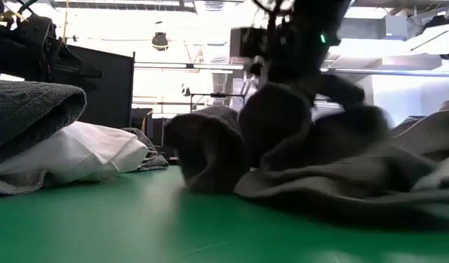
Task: Sort towels by color in basket
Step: Put the dark gray towel into the top transparent bin
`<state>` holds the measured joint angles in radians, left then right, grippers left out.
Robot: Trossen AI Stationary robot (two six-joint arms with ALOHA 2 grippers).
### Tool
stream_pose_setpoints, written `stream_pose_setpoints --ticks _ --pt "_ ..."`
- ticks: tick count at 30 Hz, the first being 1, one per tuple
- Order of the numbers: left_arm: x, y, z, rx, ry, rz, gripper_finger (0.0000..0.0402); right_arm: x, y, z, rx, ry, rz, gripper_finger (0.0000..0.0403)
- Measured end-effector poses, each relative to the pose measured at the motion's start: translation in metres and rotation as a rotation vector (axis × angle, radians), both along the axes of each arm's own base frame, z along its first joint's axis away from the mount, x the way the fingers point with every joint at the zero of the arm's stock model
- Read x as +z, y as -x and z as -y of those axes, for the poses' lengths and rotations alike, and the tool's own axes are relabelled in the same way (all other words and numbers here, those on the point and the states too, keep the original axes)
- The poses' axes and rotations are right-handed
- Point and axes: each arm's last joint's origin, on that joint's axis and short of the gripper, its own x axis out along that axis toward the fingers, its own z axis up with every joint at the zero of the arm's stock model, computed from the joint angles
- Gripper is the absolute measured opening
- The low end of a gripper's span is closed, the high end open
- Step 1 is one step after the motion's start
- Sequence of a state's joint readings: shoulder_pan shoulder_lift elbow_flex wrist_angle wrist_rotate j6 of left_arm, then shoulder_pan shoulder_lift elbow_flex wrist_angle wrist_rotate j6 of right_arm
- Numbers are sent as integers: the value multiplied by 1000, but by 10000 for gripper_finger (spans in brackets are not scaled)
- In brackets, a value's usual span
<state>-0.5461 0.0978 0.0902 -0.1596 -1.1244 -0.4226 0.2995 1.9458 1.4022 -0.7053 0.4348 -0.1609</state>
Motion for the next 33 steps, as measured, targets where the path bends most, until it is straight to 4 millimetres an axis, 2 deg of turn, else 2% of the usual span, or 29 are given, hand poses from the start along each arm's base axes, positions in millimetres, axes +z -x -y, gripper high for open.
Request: stream_pose_setpoints --ticks 4,7,12,17,23,29,33 --pt "0 0 0 -1 -6 -4 198 26 -5 20 -49 88 31 35" --pt "0 0 0 -2 -6 -5 198 54 -4 34 -77 148 101 35" --pt "0 0 0 -3 -8 -9 198 105 11 59 -170 249 243 35" --pt "0 0 0 -3 -9 -9 198 159 41 90 -327 359 403 35" --pt "0 0 0 -3 -11 -11 198 207 83 127 -518 453 546 35" --pt "0 0 0 -4 -20 -17 198 240 118 160 -679 505 670 35" --pt "0 0 0 -5 -25 -20 198 250 133 175 -746 530 696 35"
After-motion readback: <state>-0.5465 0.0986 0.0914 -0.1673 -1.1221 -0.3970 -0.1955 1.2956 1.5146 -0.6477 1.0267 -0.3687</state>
